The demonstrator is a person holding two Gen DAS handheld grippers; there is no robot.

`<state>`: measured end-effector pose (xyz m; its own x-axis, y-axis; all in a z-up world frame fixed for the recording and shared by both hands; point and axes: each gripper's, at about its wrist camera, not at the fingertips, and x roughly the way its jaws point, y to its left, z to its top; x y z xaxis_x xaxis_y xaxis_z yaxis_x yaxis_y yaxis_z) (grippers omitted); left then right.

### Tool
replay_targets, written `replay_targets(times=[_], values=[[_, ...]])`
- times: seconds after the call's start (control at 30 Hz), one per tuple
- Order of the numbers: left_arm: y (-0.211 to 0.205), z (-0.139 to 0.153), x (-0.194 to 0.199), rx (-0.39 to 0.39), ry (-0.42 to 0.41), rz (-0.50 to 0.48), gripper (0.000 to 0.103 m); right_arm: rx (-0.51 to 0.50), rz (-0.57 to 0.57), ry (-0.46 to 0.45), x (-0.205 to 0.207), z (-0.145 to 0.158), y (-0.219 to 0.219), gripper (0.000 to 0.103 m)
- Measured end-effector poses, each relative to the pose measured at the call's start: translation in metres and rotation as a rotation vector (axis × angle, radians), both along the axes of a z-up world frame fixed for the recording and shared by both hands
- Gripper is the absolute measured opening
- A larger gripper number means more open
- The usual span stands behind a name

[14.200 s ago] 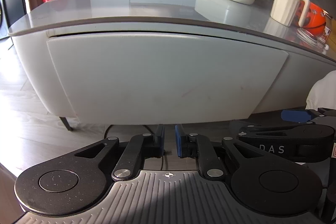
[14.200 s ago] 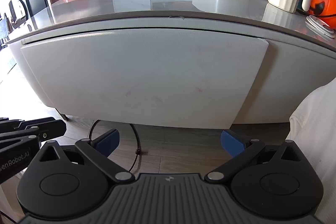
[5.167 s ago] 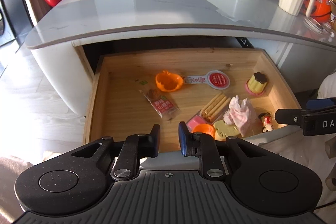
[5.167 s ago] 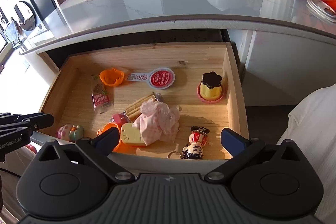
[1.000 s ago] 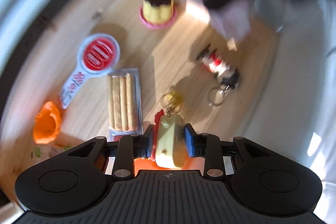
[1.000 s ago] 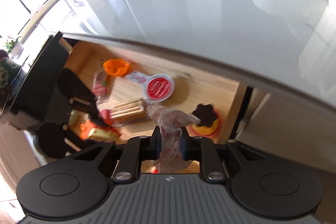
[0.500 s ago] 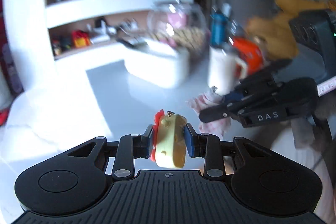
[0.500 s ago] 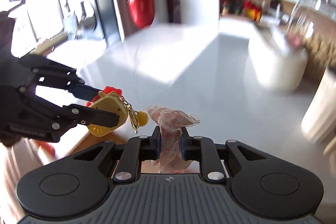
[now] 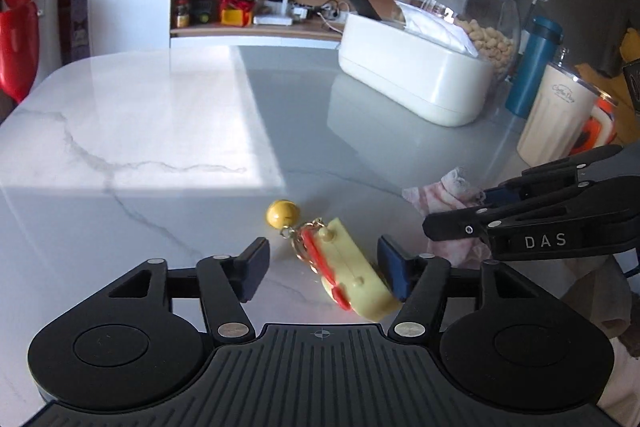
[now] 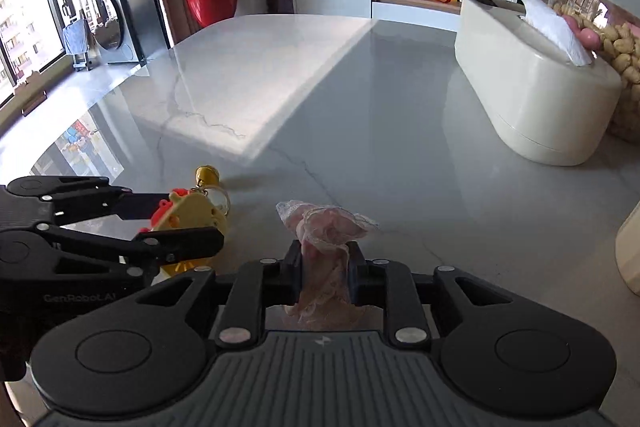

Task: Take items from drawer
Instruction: 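Lift both items and set them on the marble countertop, opening both grippers, then grasp the wafer-stick pack in the drawer with the left gripper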

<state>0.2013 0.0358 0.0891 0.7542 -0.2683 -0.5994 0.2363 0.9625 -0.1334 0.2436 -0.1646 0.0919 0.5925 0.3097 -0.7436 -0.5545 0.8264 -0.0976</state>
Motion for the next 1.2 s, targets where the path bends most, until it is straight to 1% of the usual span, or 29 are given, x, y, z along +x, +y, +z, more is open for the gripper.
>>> replay_targets(times=[0.03,0.07,0.1,0.2,0.27,0.37,0.4,0.43,0.47,0.5,0.57,0.63,0.7,0.77,0.83,0.87,0.93,1.07,1.2], values=[[0.003,0.002,-0.004,0.010,-0.017,0.008,0.073,-0.001,-0.005,0.004,0.000,0.001,-0.001,0.034],[0.004,0.001,-0.004,0.014,-0.032,0.016,0.068,0.003,-0.009,0.004,0.000,0.001,-0.003,0.037],[0.006,0.004,-0.005,0.014,-0.044,0.027,0.066,0.010,-0.011,0.003,0.001,0.003,-0.005,0.037],[0.021,0.019,-0.011,-0.028,-0.061,0.070,0.066,0.042,-0.010,-0.013,-0.005,0.019,-0.012,0.039],[0.032,0.029,-0.016,-0.042,-0.073,0.095,0.065,0.068,-0.002,-0.043,-0.010,0.033,-0.016,0.047],[0.043,0.042,-0.026,-0.018,-0.074,0.103,0.064,0.116,0.005,-0.087,-0.019,0.053,-0.026,0.057],[0.044,0.045,-0.030,-0.007,-0.067,0.099,0.061,0.136,0.008,-0.094,-0.022,0.060,-0.030,0.058],[0.044,0.047,-0.036,0.003,-0.059,0.083,0.059,0.155,0.012,-0.095,-0.024,0.066,-0.035,0.059],[0.042,0.049,-0.043,0.017,-0.051,0.048,0.054,0.168,0.019,-0.092,-0.028,0.071,-0.040,0.060],[0.038,0.050,-0.051,0.037,-0.044,-0.006,0.050,0.174,0.030,-0.087,-0.033,0.074,-0.046,0.060],[0.022,0.046,-0.068,0.104,-0.012,-0.139,0.049,0.174,0.052,-0.066,-0.044,0.075,-0.057,0.063],[-0.002,0.034,-0.083,0.192,0.044,-0.279,0.049,0.163,0.063,-0.030,-0.055,0.069,-0.067,0.063],[-0.025,0.016,-0.093,0.273,0.102,-0.388,0.050,0.150,0.070,0.020,-0.069,0.059,-0.077,0.063],[-0.045,-0.004,-0.101,0.352,0.147,-0.481,0.050,0.138,0.082,0.065,-0.083,0.047,-0.087,0.063],[-0.062,-0.027,-0.103,0.435,0.188,-0.552,0.050,0.120,0.100,0.109,-0.094,0.035,-0.092,0.063],[-0.069,-0.038,-0.102,0.467,0.203,-0.574,0.050,0.104,0.106,0.129,-0.100,0.027,-0.094,0.063],[-0.080,-0.057,-0.093,0.494,0.247,-0.601,0.050,0.068,0.115,0.165,-0.108,0.012,-0.096,0.063],[-0.093,-0.092,-0.069,0.480,0.356,-0.613,0.049,0.001,0.111,0.238,-0.107,-0.017,-0.098,0.063],[-0.101,-0.124,-0.053,0.508,0.421,-0.591,0.049,-0.061,0.084,0.343,-0.097,-0.044,-0.100,0.063]])
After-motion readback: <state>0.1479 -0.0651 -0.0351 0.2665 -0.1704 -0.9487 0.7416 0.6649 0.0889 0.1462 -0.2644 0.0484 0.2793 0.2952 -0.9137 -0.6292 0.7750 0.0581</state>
